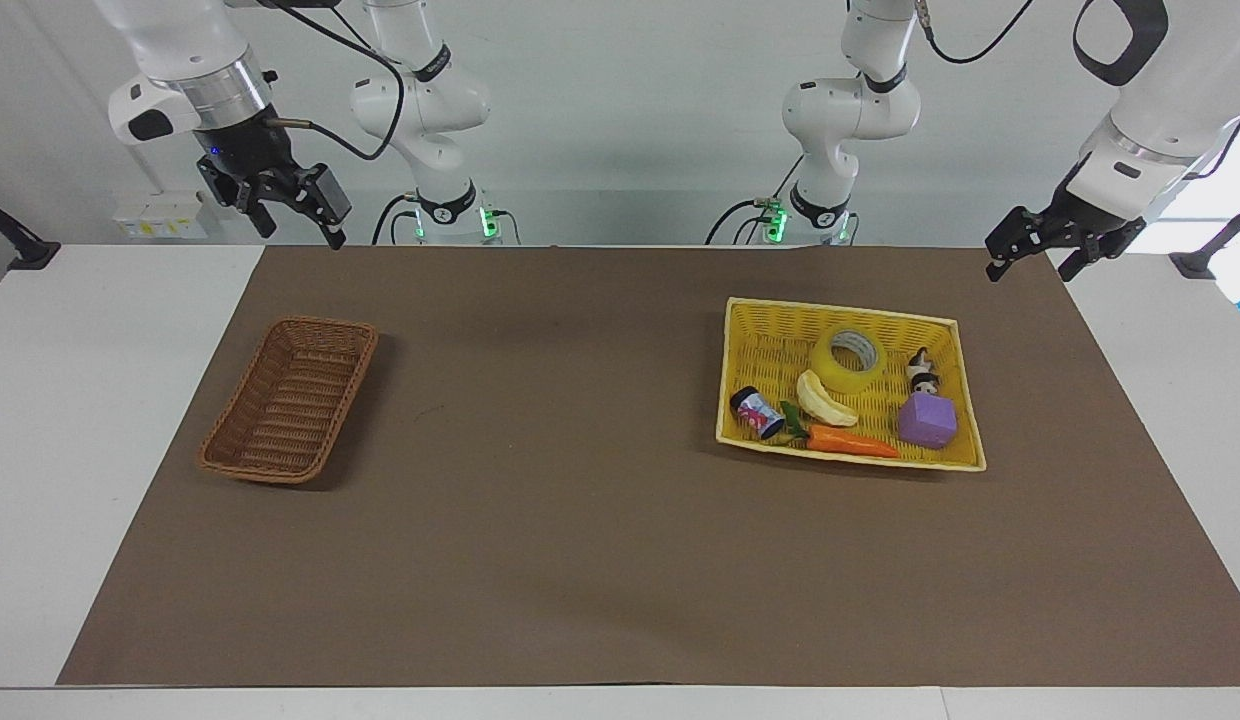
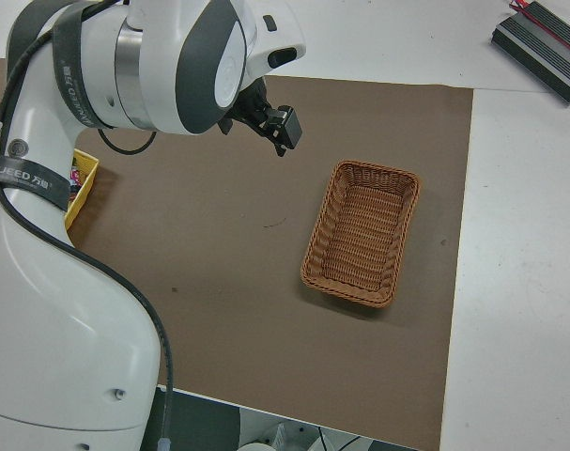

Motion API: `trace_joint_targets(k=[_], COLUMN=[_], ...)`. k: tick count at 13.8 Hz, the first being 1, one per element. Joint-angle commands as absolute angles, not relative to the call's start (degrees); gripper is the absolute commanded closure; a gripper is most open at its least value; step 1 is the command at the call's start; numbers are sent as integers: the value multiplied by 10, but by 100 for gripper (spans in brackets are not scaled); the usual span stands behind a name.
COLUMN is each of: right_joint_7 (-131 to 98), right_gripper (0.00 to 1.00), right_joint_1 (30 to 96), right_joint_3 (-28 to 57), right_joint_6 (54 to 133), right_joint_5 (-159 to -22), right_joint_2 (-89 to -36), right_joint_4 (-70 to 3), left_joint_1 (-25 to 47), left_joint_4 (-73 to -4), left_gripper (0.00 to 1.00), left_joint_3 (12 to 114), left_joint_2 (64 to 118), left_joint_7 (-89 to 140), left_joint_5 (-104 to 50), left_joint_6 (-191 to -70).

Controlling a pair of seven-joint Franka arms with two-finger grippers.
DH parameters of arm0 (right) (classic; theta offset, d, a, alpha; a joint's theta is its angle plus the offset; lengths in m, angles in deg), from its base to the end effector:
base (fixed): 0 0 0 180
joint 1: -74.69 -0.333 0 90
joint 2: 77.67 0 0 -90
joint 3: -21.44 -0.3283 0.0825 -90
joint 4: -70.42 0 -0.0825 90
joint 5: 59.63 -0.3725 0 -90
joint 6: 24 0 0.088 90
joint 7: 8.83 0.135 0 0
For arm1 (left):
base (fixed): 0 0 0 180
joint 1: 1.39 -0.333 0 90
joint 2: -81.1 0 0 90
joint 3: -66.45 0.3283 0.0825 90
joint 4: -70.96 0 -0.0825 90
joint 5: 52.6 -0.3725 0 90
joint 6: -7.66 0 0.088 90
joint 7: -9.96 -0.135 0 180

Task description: Move tape to another basket

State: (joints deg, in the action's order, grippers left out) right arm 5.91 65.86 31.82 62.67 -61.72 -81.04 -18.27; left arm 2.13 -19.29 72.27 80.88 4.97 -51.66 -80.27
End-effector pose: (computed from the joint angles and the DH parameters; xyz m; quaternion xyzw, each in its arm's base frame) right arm 0.5189 -0.0121 0.6449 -0.9898 0.1403 -0.0085 0.0246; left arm 0.5364 0.0194 0.6058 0.9995 -0.0236 -0.0178 0.0095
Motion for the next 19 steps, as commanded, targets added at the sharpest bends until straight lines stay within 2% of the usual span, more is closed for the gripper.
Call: trace_joint_targets(k=[1, 11, 19], right_joint_7=[46, 37, -63], right_gripper=[0, 0, 0], right_joint_1=[656, 662, 656], right_joint_3=[324, 324, 322], right_joint_6=[616, 614, 649], right_joint_5=[-628, -629, -624], right_joint_2=[-808, -808, -811], right_joint_4=[-176, -176, -190], left_joint_1=[25, 25, 25], left_joint_4=[-188, -188, -189], left_gripper=[0, 0, 0], left_joint_3=[726, 726, 726], left_joint_2=[808, 808, 808], left_joint_7=[45, 45, 46], left_joint_5=[-523, -523, -523], left_joint_6=[-791, -789, -787])
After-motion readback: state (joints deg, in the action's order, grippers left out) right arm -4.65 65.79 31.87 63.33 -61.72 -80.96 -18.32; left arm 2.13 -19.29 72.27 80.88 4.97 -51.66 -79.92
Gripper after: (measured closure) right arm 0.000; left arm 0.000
